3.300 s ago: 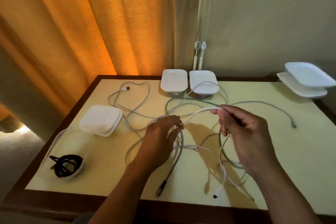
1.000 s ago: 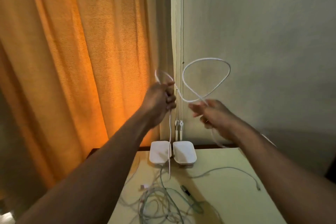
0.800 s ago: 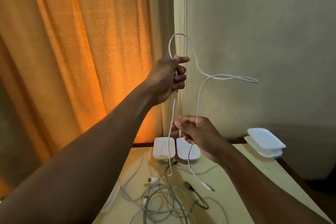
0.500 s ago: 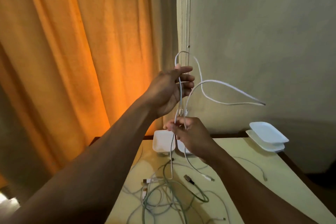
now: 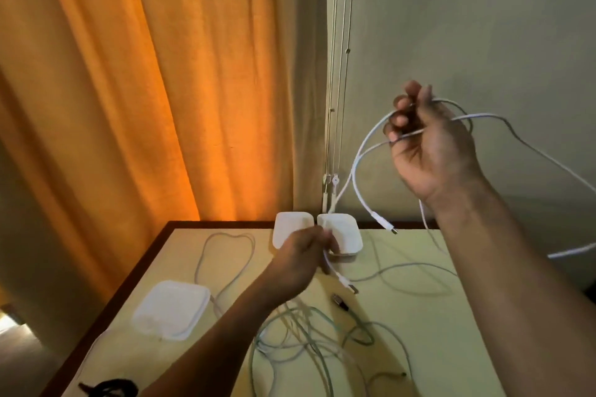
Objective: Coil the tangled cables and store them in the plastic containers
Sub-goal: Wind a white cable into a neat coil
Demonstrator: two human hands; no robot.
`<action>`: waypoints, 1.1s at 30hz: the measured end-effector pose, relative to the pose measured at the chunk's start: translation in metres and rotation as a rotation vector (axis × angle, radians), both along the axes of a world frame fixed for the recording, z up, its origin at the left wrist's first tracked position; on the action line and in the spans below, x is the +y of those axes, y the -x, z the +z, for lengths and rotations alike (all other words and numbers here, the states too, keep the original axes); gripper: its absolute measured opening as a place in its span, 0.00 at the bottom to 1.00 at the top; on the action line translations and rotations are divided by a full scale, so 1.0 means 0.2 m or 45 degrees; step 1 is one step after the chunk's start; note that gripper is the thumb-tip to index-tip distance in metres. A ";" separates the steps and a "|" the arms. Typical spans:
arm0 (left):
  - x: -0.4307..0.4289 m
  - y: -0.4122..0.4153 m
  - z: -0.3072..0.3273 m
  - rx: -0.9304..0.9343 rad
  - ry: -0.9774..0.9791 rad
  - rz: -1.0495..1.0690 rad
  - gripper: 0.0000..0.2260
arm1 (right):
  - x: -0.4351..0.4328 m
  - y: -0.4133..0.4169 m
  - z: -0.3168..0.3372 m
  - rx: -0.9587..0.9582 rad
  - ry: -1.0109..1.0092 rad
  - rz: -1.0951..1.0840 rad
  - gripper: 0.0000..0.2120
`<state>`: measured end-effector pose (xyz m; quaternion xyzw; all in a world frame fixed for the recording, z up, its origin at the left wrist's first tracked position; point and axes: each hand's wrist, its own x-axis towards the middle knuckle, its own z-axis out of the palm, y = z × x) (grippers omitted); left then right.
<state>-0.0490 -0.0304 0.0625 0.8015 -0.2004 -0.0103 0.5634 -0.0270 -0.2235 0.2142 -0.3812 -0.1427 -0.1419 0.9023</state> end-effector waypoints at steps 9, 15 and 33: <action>0.17 0.09 -0.17 0.209 0.733 0.436 0.19 | 0.07 0.10 -0.73 1.049 0.760 0.079 0.13; 0.20 0.08 -0.30 0.455 1.010 0.313 0.12 | 0.12 0.25 -1.00 1.109 1.748 -0.008 0.30; 0.11 0.23 -0.14 0.526 0.481 -0.460 0.13 | 0.06 0.29 -1.08 -0.324 1.817 -0.734 0.22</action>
